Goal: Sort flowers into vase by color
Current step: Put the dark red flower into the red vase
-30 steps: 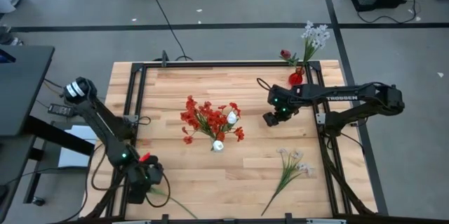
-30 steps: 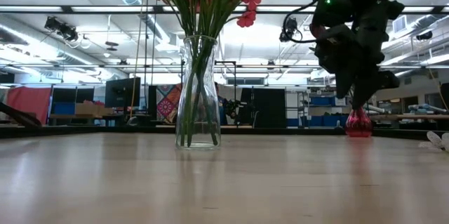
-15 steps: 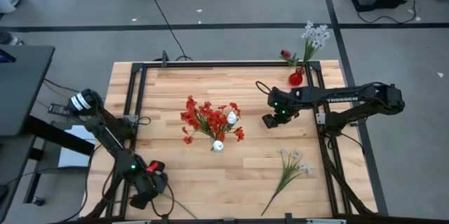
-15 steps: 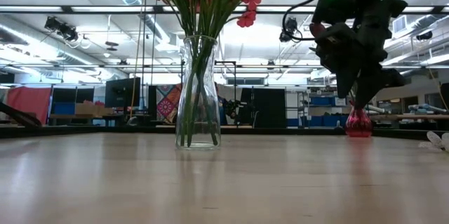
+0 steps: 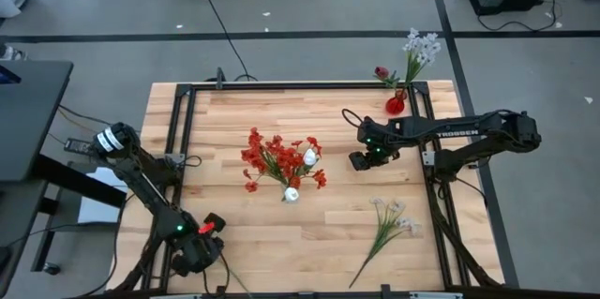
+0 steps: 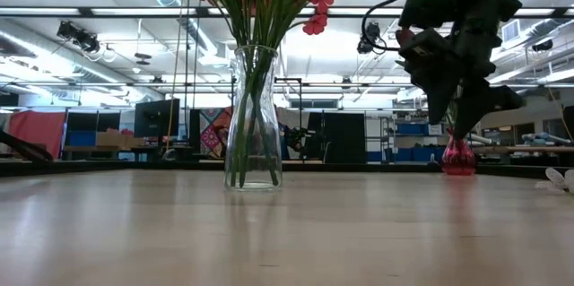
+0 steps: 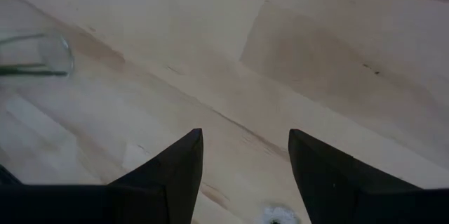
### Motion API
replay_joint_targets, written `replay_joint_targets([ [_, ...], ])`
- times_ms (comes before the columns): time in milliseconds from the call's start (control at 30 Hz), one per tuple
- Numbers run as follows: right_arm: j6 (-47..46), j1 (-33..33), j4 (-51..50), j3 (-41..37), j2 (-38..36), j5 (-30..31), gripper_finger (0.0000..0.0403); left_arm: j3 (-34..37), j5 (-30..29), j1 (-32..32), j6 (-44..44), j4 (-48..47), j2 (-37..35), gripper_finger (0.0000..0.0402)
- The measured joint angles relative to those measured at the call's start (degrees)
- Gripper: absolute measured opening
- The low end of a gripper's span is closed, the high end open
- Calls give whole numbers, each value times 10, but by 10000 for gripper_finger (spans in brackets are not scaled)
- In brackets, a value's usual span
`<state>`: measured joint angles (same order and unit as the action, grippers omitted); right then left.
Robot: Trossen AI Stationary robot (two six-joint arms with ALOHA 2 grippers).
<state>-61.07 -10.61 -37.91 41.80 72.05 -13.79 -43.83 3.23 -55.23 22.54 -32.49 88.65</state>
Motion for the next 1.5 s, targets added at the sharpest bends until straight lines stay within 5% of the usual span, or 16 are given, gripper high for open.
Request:
replay_joint_targets([
  [200,-40,0,41,0,0,4,217,-95,-119,0,-155,-229,-6,11],
  [333,-72,0,90,0,0,7,217,-115,-201,8,-169,-345,-49,11],
  [733,-139,12,213,0,0,45,217,-80,-278,114,-231,-582,-228,10],
  [1033,-172,52,269,0,0,94,217,-78,-397,289,-470,-563,-283,9],
  [1500,-69,-52,523,0,0,28,217,-78,-398,614,-972,-322,-310,9],
])
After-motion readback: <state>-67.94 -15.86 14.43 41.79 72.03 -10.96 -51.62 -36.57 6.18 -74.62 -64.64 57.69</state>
